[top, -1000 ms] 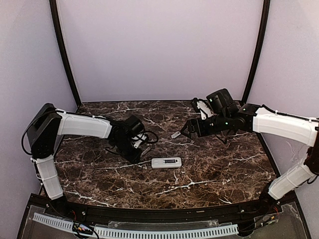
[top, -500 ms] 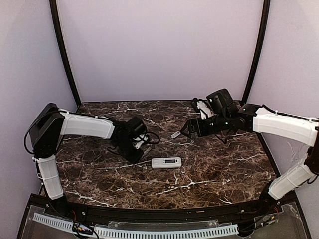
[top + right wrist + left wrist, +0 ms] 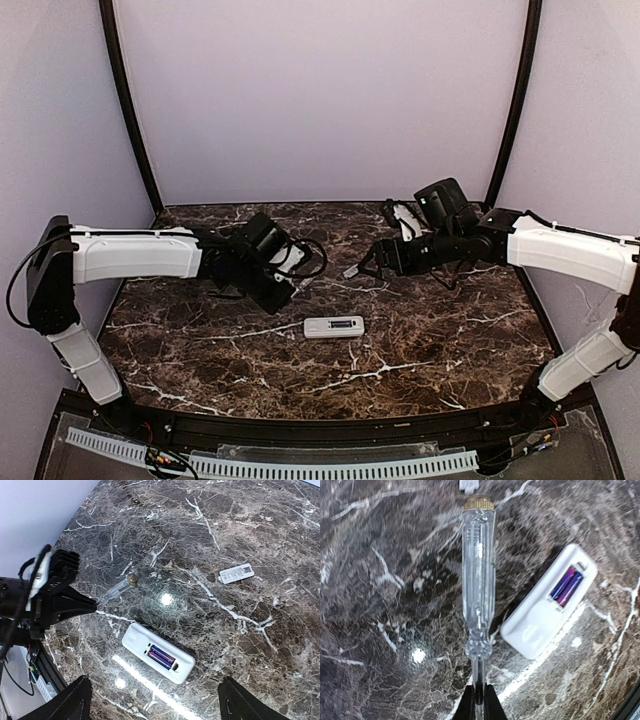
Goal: Unload the batteries from the remote control
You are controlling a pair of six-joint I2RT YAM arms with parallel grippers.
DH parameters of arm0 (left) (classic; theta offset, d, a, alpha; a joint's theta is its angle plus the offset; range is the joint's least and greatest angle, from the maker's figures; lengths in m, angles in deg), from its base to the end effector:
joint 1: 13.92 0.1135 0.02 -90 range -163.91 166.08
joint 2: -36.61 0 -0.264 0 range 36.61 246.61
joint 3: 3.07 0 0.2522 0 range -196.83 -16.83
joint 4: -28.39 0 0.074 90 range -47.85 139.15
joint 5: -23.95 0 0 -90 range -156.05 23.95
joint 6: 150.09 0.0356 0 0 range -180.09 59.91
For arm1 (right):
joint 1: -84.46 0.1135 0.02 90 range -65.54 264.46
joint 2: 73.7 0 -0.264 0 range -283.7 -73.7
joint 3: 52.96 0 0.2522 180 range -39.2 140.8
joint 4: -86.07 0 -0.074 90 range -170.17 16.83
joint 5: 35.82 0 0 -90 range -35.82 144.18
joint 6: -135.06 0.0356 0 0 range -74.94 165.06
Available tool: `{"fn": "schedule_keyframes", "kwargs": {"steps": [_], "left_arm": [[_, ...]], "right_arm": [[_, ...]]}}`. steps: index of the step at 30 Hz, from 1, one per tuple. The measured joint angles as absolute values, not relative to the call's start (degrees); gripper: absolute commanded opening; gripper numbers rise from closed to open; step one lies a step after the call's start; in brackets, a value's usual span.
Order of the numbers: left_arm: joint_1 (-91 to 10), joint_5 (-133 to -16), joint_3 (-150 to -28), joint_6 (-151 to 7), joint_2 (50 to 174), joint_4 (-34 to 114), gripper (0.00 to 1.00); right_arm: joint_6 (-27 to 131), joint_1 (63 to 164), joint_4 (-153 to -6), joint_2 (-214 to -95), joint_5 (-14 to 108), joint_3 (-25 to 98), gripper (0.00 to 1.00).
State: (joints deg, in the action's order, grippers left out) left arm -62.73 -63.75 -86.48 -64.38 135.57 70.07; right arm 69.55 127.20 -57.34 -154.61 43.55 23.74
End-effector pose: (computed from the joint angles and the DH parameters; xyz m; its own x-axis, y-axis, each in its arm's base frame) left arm 0.2404 -0.2725 0.2145 -0.6074 0.5805 -0.5423 0.6941 0.7198 -0.0068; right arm 0.2249 0.2168 0.2845 -0.7557 -0.1436 -0.6389 -0.5014 0.7545 0.4235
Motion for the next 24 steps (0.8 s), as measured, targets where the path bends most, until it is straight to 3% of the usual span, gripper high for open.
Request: {"fn": "schedule_keyframes", "kwargs": {"steps": [6, 24], "left_arm": [[-64.44, -64.8, -83.61, -60.62, 127.59, 63.71, 0.0], [-71.76, -60.88, -76.2, -44.73, 123.68, 48.82, 0.0]], "right_arm": [[71.93, 127.2, -57.36, -153.89, 38.37, 23.65, 0.87], [87.93, 127.15, -57.47, -153.1, 22.37, 23.12, 0.84]]}}
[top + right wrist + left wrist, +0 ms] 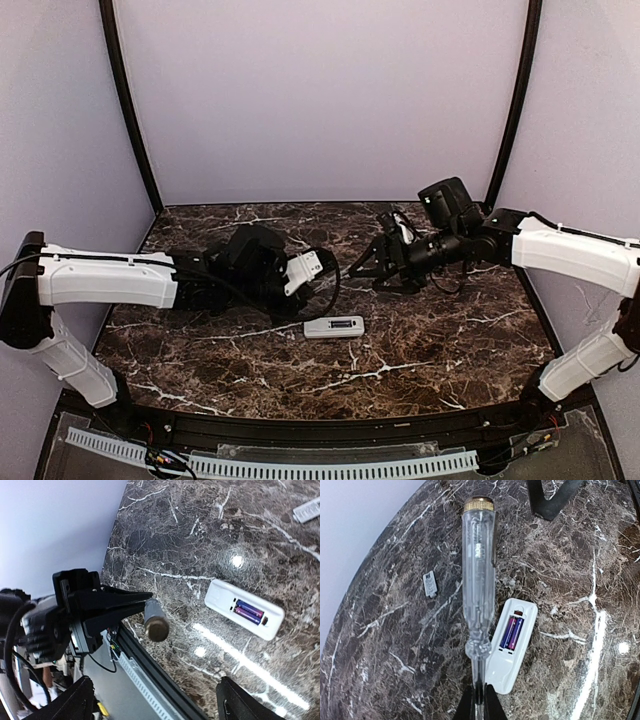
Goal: Unload the batteries from the remote control
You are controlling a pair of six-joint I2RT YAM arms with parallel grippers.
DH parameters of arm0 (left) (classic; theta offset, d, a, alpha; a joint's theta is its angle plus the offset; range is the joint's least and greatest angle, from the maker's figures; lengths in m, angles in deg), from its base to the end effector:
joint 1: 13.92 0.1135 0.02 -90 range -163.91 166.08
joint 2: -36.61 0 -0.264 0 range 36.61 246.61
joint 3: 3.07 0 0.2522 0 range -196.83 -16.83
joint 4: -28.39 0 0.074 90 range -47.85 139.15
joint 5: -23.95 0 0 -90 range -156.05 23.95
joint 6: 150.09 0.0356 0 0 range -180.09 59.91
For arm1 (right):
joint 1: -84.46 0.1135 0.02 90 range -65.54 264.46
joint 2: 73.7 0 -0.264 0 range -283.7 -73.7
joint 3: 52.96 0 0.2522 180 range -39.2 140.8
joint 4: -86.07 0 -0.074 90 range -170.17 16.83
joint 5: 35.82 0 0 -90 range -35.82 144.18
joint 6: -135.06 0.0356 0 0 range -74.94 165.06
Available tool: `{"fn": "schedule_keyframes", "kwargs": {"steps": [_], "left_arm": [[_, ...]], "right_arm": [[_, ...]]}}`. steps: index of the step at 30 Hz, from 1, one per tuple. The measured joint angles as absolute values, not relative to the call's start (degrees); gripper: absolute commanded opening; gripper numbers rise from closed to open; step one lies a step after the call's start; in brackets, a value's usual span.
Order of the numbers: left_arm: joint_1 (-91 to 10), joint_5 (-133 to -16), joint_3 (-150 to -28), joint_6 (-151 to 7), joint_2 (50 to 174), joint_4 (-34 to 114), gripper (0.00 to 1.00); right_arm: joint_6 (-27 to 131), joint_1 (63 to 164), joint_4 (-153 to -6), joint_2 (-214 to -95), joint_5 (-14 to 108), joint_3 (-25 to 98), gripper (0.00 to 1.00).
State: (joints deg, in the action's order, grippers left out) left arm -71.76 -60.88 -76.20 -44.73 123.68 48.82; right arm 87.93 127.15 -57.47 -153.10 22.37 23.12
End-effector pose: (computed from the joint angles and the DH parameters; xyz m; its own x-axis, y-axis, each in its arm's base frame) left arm 0.1846 -0.2875 0.2546 -0.0769 0.6179 -0.7825 0.8544 0.4453 0.2677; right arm 0.2102 0.2195 0.2917 -0.9393 -0.0799 -0.3338 -0.3205 0.5516 0.7700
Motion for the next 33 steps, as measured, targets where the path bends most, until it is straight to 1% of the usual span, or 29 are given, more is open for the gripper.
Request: {"fn": "schedule_keyframes", "kwargs": {"steps": [9, 17, 22, 24, 29, 31, 33], "left_arm": [[-76.59, -51.16, -74.91, -34.7, 123.68, 39.38, 0.0], [-79.32, -42.33, -72.09, -27.14, 123.74, 31.34, 0.0], [-80.76, -37.08, -71.11, -22.87, 124.88, 26.9, 0.0], [-81.11, -35.68, -70.94, -21.52, 125.36, 25.59, 0.0], [-81.44, -33.87, -70.78, -19.75, 126.08, 23.64, 0.0], [-81.44, -33.69, -70.78, -19.55, 126.26, 23.45, 0.0], [-81.44, -33.69, -70.78, -19.53, 126.37, 23.45, 0.0]], "right_arm": [[102.03, 126.76, -58.87, -154.63, 19.88, 23.01, 0.83], [111.17, 126.67, -64.47, -155.42, 17.91, 19.54, 0.81], [116.7, 126.67, -67.88, -155.44, 18.0, 18.32, 0.78], [118.31, 126.65, -69.1, -155.44, 18.02, 17.83, 0.75], [121.48, 126.67, -71.66, -155.44, 19.11, 17.35, 0.66], [122.23, 126.67, -72.33, -155.44, 19.9, 17.33, 0.61], [122.6, 126.67, -72.97, -155.44, 20.82, 17.22, 0.58]]}}
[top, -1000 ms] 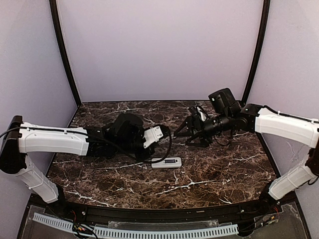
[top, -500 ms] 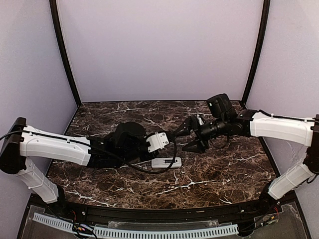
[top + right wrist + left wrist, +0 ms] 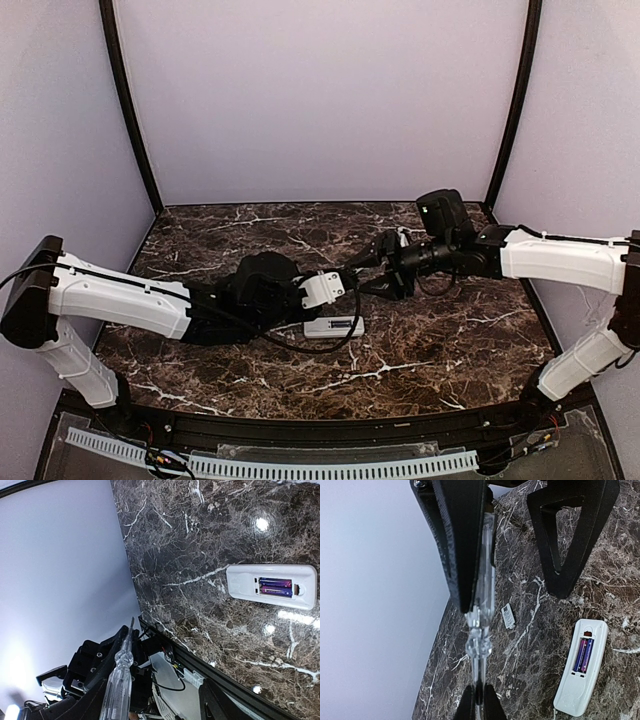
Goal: Unload the batteries from the remote control
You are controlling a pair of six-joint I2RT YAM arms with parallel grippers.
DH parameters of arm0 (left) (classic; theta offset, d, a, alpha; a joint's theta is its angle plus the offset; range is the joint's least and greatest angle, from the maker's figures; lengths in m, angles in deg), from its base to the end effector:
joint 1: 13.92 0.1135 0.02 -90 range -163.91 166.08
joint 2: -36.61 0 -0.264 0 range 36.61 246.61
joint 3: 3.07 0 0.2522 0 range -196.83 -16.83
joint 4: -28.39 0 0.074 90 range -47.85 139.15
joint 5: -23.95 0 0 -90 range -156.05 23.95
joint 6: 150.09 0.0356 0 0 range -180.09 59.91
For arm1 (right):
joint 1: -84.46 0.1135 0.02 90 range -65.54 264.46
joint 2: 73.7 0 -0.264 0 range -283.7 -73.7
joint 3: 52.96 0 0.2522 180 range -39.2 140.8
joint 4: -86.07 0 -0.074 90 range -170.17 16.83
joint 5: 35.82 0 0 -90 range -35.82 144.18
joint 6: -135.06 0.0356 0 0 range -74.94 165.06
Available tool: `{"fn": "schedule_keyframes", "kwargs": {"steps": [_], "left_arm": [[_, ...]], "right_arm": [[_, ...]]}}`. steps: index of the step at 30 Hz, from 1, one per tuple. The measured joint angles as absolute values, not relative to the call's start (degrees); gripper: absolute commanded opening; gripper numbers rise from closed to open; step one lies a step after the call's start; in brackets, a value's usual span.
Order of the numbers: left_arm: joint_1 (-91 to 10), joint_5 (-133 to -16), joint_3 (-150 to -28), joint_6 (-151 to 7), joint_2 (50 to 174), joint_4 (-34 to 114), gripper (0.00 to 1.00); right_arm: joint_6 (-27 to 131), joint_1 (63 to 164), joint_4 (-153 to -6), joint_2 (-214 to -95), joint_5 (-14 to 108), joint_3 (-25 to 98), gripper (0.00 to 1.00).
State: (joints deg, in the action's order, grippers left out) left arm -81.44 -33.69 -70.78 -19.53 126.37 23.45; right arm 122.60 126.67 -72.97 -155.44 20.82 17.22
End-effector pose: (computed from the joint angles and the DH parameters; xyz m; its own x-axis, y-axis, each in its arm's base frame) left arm 0.1522 -0.3181 0.2522 0.2949 0.7239 -0.6237 0.5175 0.4277 0.7411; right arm 0.2214 0.2272 0.2685 -0.9692 0.2220 0.1067 0.1936 0.4189 0.8871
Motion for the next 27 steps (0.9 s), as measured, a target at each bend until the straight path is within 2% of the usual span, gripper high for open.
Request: {"fn": "schedule_keyframes", "kwargs": {"steps": [8, 16, 27], "left_arm": [[-81.44, -34.59, -70.78, -19.97, 126.52, 24.3, 0.0], [-81.64, -36.05, -70.81, -20.65, 126.52, 25.57, 0.0], [-81.64, -37.15, -71.22, -20.69, 126.78, 25.81, 0.0]], "right_arm": [[123.36, 126.67, -74.56, -155.46, 23.85, 16.92, 0.43], [123.23, 126.67, -75.46, -156.29, 25.06, 16.92, 0.33], [123.15, 126.65, -77.21, -157.08, 24.88, 16.92, 0.24]]}}
